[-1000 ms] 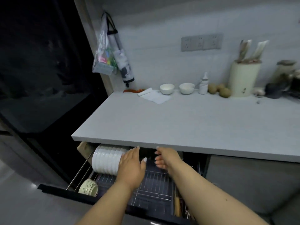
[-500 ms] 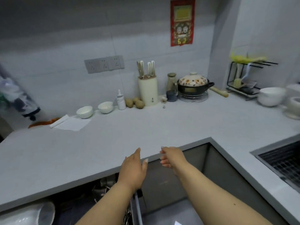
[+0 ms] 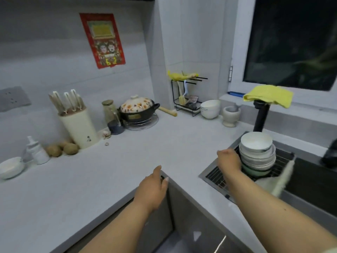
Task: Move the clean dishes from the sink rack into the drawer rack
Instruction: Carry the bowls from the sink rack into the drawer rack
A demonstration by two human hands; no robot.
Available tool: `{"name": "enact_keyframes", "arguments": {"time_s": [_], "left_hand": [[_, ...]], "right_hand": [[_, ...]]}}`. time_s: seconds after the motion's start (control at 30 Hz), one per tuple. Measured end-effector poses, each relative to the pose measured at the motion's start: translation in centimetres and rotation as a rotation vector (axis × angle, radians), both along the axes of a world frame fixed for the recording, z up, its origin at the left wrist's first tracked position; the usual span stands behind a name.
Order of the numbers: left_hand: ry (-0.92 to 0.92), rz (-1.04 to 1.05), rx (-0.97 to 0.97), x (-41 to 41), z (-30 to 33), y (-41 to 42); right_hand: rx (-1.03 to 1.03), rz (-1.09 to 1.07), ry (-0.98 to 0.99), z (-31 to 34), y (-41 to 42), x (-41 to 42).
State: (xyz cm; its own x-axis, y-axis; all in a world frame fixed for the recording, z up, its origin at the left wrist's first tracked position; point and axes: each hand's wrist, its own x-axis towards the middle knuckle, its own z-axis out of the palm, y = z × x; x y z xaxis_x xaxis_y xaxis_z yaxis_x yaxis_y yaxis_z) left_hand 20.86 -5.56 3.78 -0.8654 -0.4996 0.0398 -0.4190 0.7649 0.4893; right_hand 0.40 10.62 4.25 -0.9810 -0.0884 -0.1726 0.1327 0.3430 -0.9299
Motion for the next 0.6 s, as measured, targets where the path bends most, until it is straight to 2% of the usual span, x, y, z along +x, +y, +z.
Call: {"name": "enact_keyframes", "arguments": {"time_s": [0.1,0.23,0.6], "left_hand": [[-0.011,-0.055,0.016,-3.9,0.0,1.1],[-0.022,-0.105,0.036,-8.4,-0.2,2.5],[-0.065,-0.188,0.019,-15.1,-1.4,3.9]], "right_hand": [[0.110,-0.157,0.034,0.2,4.3,-5.0],[0.177,-0.334,-0.039,0.2,8.3,-10.3],[0.506,-0.218,-0.138,-2.0,10.9,-17.6]]}}
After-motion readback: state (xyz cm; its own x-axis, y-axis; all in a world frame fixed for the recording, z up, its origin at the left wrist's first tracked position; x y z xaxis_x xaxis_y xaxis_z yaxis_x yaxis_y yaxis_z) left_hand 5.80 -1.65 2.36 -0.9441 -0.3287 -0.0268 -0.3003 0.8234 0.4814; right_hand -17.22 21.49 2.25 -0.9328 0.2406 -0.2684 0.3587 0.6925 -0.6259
